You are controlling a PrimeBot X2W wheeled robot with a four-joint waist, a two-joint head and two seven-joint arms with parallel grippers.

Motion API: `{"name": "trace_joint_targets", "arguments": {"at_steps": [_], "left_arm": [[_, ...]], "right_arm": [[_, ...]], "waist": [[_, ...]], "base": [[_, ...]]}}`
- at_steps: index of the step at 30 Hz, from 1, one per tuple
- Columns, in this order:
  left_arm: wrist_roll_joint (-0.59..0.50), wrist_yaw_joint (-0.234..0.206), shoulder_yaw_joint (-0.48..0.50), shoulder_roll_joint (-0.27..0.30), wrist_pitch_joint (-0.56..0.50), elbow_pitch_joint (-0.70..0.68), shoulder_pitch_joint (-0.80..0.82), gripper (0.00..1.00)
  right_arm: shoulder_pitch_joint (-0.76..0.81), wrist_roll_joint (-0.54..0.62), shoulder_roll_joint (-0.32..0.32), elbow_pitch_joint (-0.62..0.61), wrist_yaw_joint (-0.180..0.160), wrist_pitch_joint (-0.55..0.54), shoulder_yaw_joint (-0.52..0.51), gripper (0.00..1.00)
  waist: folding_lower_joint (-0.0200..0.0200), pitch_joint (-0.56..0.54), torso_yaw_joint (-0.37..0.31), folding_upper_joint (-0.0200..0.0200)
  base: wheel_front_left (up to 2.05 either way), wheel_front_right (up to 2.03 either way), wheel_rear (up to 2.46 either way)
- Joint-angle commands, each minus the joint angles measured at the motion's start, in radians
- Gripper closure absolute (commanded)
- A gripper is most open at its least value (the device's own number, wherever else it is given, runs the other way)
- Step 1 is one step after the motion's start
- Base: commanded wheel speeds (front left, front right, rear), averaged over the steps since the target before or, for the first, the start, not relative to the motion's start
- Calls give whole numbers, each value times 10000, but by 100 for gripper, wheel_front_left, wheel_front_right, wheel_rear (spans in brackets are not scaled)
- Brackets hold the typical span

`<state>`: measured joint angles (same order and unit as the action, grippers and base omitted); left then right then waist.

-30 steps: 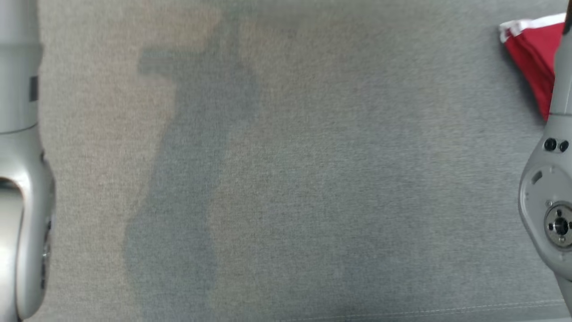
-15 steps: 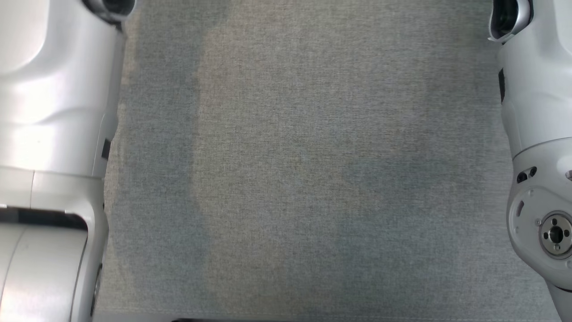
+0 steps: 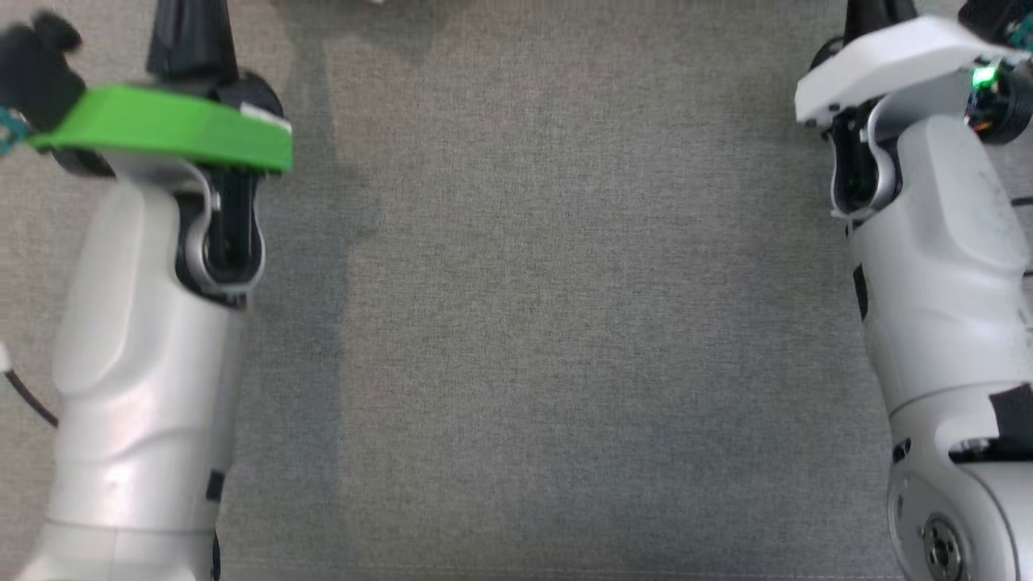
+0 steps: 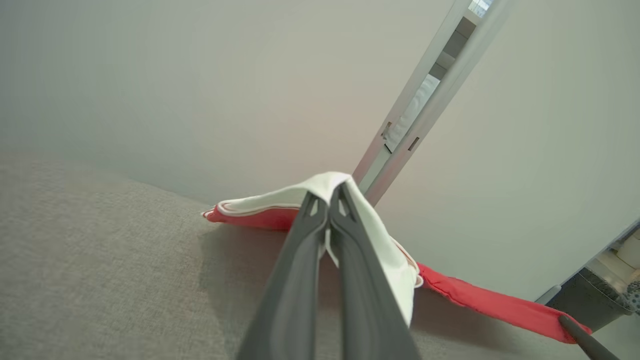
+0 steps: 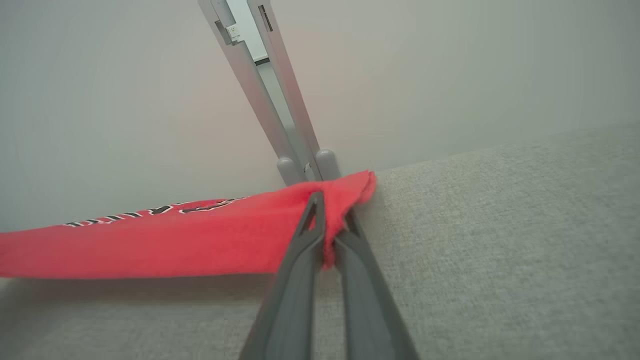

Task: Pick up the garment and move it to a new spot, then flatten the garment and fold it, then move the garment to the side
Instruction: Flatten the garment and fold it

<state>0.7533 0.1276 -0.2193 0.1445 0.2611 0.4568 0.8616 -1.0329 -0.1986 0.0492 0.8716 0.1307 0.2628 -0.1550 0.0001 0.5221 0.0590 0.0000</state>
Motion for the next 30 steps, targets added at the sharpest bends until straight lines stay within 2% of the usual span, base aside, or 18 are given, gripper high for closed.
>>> {"name": "trace_joint_targets", "arguments": {"at_steps": [1,8,16,26,30], "left_arm": [[107,42,41,45,53,-197,-550,100],[358,42,-7,63,54,-1568,-3621,100],[375,4,-212,251,50,-2771,-6727,100],[367,-695,-604,630,-567,-4745,-9801,100],[342,-993,-740,969,-1099,-5584,-10578,100]], "right_arm": [[459,-213,30,-167,-2,23,117,100],[3135,-1151,36,-1600,-2,24,877,100],[6191,-2457,34,-3199,-2,26,989,100],[9394,-3062,34,-4720,-2,-102,1047,100],[10229,-2696,32,-5430,-2,-669,970,100]], "waist": [[-1,-1129,-246,0],[-1,-2637,-238,0],[-1,-3884,-156,0],[-1,-5066,-36,0],[-1,-5265,-28,0]], "base": [[0,0,0],[0,0,0],[0,0,0],[0,0,0],[0,0,0]]}}
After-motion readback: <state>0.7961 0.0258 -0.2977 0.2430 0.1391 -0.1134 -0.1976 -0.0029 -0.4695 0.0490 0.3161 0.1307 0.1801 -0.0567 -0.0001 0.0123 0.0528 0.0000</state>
